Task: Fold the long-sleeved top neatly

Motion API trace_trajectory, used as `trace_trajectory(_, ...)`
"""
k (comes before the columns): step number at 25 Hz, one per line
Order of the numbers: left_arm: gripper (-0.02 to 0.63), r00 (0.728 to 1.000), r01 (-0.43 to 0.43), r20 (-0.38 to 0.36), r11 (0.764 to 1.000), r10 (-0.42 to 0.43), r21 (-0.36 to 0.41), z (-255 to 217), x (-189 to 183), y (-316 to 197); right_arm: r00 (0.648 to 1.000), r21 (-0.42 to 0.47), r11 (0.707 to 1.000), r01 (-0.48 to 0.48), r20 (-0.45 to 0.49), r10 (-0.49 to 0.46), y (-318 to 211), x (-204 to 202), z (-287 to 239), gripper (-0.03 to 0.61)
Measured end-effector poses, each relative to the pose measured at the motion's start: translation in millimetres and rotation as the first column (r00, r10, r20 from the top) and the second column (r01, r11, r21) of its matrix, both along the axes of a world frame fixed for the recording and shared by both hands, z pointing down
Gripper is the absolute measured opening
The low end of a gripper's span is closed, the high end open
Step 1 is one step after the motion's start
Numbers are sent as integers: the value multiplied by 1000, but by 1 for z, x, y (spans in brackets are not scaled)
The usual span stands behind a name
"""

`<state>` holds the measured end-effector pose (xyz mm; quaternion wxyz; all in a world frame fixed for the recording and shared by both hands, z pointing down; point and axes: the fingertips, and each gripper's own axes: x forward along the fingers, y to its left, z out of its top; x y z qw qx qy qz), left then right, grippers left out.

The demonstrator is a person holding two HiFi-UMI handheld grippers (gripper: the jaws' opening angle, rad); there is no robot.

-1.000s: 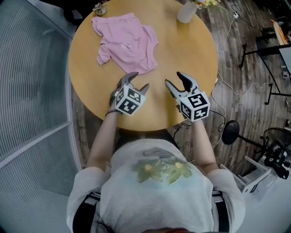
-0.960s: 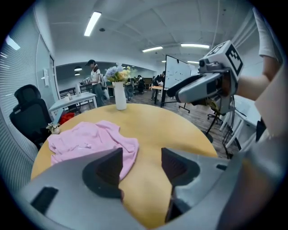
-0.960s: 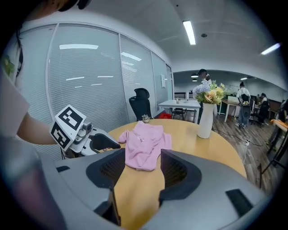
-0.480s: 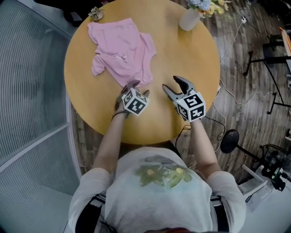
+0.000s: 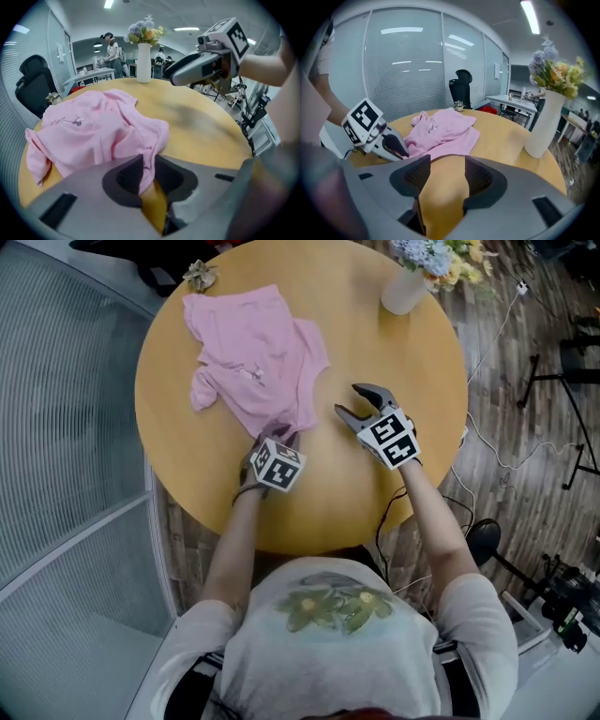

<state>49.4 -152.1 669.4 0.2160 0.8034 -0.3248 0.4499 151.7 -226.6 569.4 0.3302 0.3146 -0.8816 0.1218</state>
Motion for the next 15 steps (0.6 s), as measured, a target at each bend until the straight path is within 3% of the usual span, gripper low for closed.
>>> trace_trajectory(5, 48, 998, 46, -30, 998, -47, -35, -3, -12, 3, 972, 57, 982, 179, -162, -167, -34, -7, 28, 239)
trace_trajectory(9, 46, 993, 89, -67, 994, -93, -59, -2, -26, 7, 899, 102, 930, 352, -314, -306, -56, -20, 47, 239)
trace_trajectory(12, 46, 989, 115, -88, 991, -121, -72, 2, -31, 7, 801, 104, 858, 504, -428, -419, -64, -30, 63, 239)
trace_trajectory(15, 41, 985, 137, -97, 987, -146, -89, 4, -32, 6, 651, 71, 746, 662, -547, -525, -64, -40, 75, 239)
